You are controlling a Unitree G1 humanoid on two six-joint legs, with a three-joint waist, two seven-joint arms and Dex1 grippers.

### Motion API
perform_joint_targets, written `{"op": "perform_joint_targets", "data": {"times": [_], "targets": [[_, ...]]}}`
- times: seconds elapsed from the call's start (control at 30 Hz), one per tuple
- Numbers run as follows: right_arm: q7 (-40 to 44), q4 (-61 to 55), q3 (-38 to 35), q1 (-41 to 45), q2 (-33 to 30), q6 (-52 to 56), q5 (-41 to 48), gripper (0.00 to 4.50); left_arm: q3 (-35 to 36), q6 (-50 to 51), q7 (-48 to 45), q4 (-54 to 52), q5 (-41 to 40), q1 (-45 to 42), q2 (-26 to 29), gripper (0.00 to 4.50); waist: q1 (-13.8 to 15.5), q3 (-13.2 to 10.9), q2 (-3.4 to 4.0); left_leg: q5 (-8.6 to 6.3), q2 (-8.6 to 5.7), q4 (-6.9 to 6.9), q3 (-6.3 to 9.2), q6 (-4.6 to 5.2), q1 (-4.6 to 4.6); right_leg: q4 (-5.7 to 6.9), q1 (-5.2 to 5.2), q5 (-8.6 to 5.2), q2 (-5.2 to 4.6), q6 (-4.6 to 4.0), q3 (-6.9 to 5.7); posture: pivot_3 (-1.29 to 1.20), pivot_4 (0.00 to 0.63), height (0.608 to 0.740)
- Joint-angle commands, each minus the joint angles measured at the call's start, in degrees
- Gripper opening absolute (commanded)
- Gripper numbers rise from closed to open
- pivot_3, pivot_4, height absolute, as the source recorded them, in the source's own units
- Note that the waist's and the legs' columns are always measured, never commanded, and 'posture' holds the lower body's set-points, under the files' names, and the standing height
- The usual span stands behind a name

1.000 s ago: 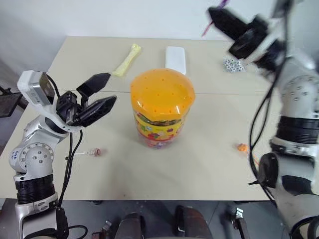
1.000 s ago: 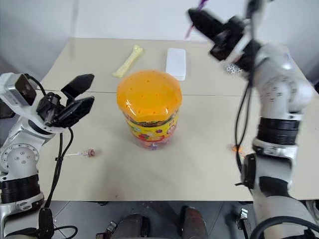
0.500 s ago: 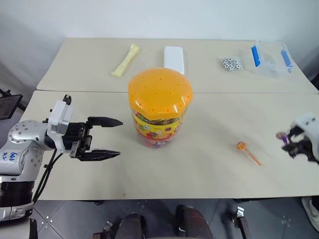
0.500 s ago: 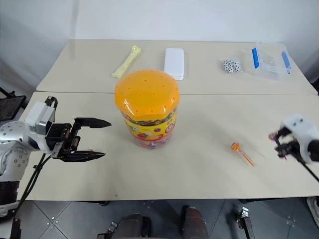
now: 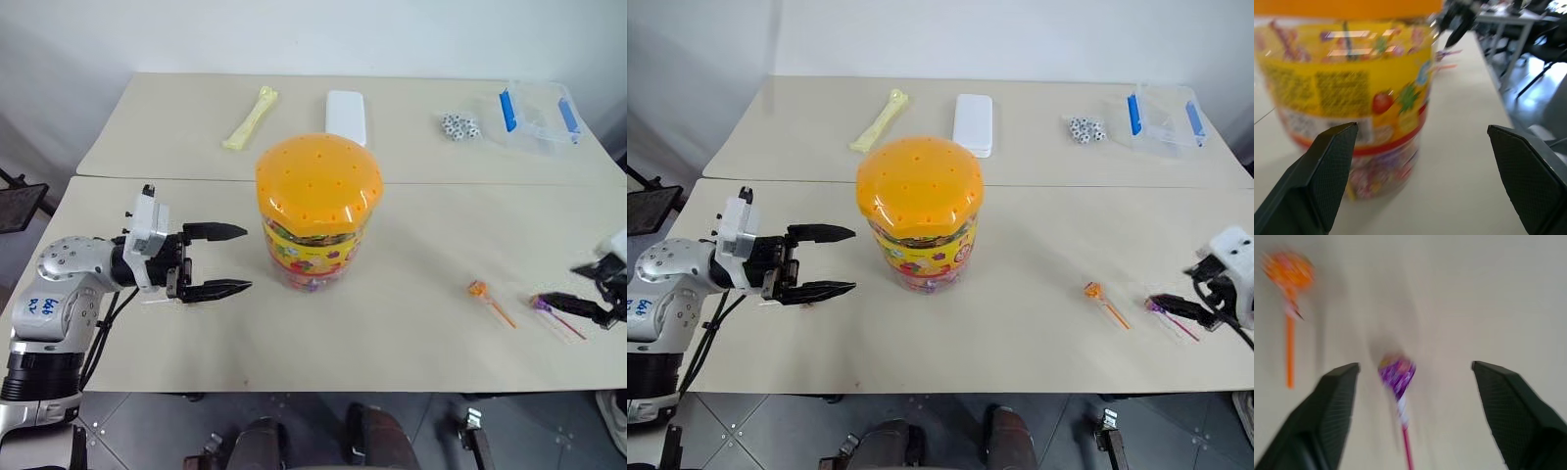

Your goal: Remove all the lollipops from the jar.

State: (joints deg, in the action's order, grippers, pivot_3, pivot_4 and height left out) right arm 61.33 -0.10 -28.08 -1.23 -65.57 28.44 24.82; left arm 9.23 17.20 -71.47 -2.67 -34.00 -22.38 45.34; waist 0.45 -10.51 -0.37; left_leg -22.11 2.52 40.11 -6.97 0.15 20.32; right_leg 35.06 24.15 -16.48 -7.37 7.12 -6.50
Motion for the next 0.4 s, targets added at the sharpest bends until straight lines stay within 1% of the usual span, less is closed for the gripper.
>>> {"op": "perform_joint_targets", "data": {"times": [0.03, 0.07, 0.1, 0.17, 0.23, 0.33, 0.4], "targets": [[8.63, 0.43, -7.13, 4.28, 6.98, -14.95, 7.65, 4.48, 2.38, -3.52, 2.76, 2.83, 4.22, 1.64, 1.44, 4.50, -0.11, 0.00, -0.01, 0.00, 0.02, -0.01, 0.00, 0.00, -0.04, 0.00, -0.04, 0.00, 0.03, 0.00, 0.00, 0.00, 0.150, 0.740], [8.36, 0.35, -7.18, 6.92, 9.76, -18.59, 8.56, 4.48, 3.52, -7.20, 4.19, 3.48, 5.90, 2.45, 0.78, 4.50, -0.35, 0.00, 0.00, 0.00, 0.02, 0.00, -0.01, 0.00, -0.05, -0.01, -0.06, 0.00, 0.04, 0.00, 0.01, 0.00, 0.150, 0.740], [8.49, -2.26, -5.65, 7.04, 11.29, -17.81, 9.69, 4.48, 5.08, -7.85, 6.37, 3.32, 6.78, 4.18, 0.58, 4.50, -0.68, 0.00, 0.00, 0.00, 0.01, -0.01, -0.03, 0.00, -0.06, 0.00, -0.06, 0.00, 0.03, 0.00, 0.03, 0.00, 0.150, 0.740], [8.97, -7.32, -1.66, 6.23, 14.71, -21.61, 8.32, 4.48, 7.91, -9.72, 10.45, 3.88, 8.53, 7.48, -0.05, 4.50, -0.75, 0.00, 0.00, 0.00, 0.04, -0.02, -0.03, 0.00, -0.10, 0.06, -0.05, 0.00, 0.02, 0.00, 0.04, 0.00, 0.150, 0.740], [8.96, -10.84, 1.93, 3.54, 17.48, -22.09, 7.83, 4.48, 10.17, -11.73, 12.85, 6.16, 9.90, 11.29, -0.52, 4.50, -0.62, 0.00, 0.00, -0.03, 0.12, -0.05, 0.05, -0.06, -0.15, 0.22, -0.03, 0.00, 0.04, 0.00, -0.03, 0.00, 0.150, 0.740], [8.51, -10.94, 6.52, 0.85, 21.52, -26.60, 4.63, 4.48, 12.54, -15.59, 15.70, 9.45, 11.64, 15.64, -1.46, 4.50, -0.33, 0.00, 0.00, -0.05, 0.11, -0.04, 0.09, -0.09, -0.14, 0.40, 0.04, 0.00, 0.00, 0.00, -0.10, 0.00, 0.150, 0.740], [8.64, -9.21, 8.46, -0.09, 23.11, -30.82, 2.03, 4.48, 13.52, -18.10, 17.31, 9.31, 12.49, 17.93, -2.30, 4.50, -0.19, 0.00, 0.00, -0.05, 0.03, 0.03, 0.08, -0.08, -0.10, 0.38, 0.04, 0.00, -0.09, 0.00, -0.10, 0.00, 0.150, 0.740]]}}
